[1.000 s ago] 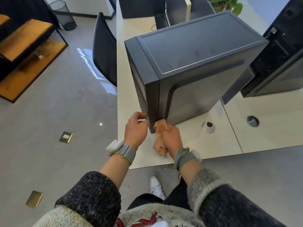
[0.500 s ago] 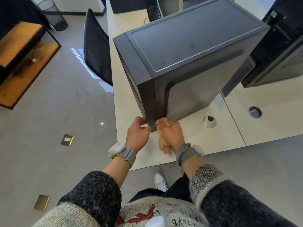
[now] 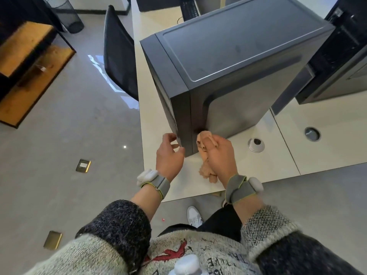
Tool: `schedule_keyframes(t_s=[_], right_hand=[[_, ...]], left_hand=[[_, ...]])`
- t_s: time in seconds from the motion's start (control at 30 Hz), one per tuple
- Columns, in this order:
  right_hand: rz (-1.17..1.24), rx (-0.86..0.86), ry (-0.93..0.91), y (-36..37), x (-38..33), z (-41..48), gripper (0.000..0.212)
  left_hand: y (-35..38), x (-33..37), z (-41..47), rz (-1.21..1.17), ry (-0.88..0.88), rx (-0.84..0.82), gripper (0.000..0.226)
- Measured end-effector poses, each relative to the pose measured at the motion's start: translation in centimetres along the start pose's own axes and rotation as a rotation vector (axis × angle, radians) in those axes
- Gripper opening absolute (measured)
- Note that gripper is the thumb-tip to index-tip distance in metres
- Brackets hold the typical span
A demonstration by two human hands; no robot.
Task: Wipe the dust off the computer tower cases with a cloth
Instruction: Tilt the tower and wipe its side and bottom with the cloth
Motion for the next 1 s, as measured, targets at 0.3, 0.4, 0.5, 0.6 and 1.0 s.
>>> schedule_keyframes(t_s=[0.3,0.4,0.5,0.6,1.0], right_hand=[[-0.056,-0.037,0.141,0.0,1.1,1.0,0.035],[-0.006,-0.025,-0.014,-0.6,0.2,0.6,0.032],[-0.137,-0.099,0.048,-0.3,1.6,1.4,0.024],[-0.141,-0.139,0.177,-0.8,2.5,2.3,0.025],[-0.047,-0.248,0.156,-2.3,0.6,3.2,0.031]], left_hand=[[1.2,0.4,-0.2,0.026,-0.058,-0.072,0.056],[1.6,0.7,-0.2,0.048,-0.088,-0.060,0.056],[2.1,1.2,-0.6,0.035,-0.117,-0.057,0.056],[2.5,1.8,-1.1,0.039,-0.137,-0.052,0.055],[3.4,3.3,-2.8,-0.024,-0.306,-0.020,0.054]])
Point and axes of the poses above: each hand's wrist, its own z-axis towards the middle knuckle, its own y-axis out of the palm, x = y × z, the point moved 5 cm from there along z, towards the middle knuckle, and after that the axes turned 14 degrees about z, right-handed, at the moved point
